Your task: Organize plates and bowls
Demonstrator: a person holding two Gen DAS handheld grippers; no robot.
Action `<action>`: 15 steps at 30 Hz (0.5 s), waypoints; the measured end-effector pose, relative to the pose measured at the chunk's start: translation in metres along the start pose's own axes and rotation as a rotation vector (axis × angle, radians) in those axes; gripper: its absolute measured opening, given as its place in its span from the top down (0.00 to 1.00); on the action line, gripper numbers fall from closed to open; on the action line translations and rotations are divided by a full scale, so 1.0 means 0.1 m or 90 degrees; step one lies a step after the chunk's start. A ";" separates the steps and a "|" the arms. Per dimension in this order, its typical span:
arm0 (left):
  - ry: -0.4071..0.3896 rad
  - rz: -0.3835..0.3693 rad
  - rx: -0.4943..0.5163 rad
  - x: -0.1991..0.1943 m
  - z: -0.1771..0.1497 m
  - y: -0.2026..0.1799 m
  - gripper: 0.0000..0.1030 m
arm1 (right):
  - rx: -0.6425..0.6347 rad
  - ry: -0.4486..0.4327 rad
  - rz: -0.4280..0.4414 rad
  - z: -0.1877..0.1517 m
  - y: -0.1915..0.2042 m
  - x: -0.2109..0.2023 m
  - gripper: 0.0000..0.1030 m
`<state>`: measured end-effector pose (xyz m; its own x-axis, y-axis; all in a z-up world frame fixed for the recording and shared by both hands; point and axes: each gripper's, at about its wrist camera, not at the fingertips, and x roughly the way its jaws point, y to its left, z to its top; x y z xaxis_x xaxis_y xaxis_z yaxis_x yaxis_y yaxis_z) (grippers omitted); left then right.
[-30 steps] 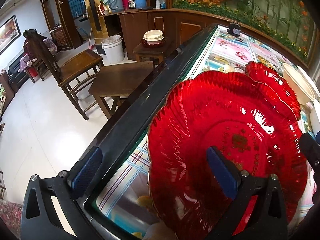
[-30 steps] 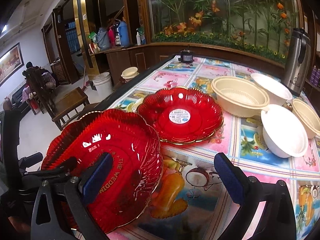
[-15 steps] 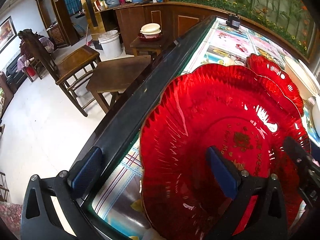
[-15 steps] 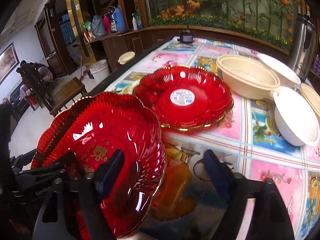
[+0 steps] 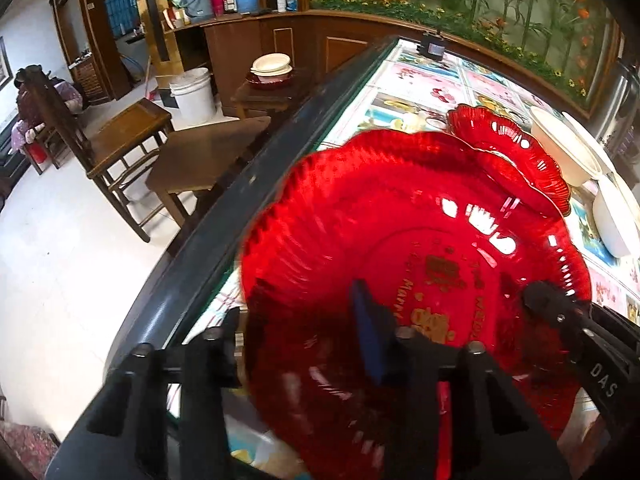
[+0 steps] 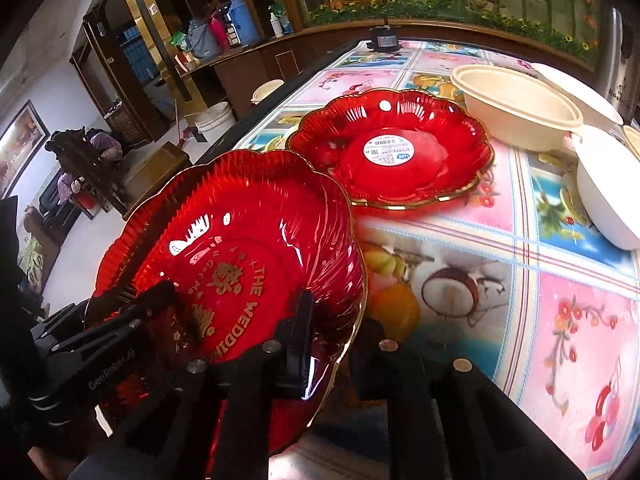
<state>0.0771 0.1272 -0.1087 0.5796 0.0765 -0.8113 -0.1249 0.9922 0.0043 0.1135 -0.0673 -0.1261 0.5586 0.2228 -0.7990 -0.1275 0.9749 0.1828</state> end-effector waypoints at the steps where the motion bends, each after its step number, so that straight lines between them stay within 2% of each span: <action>1: 0.001 0.000 -0.002 -0.01 0.00 0.01 0.68 | 0.003 0.002 0.002 -0.02 0.01 -0.02 0.86; 11: 0.001 0.018 0.011 -0.25 -0.30 0.26 0.68 | -0.045 0.021 0.034 -0.31 0.26 -0.15 0.85; 15: -0.011 0.017 0.003 -0.38 -0.28 0.32 0.67 | -0.017 0.035 0.100 -0.25 0.14 -0.22 0.82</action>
<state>0.0284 0.1537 -0.0944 0.5902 0.1051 -0.8004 -0.1371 0.9901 0.0289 0.0786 -0.0583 -0.1205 0.4845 0.3708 -0.7923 -0.2318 0.9277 0.2925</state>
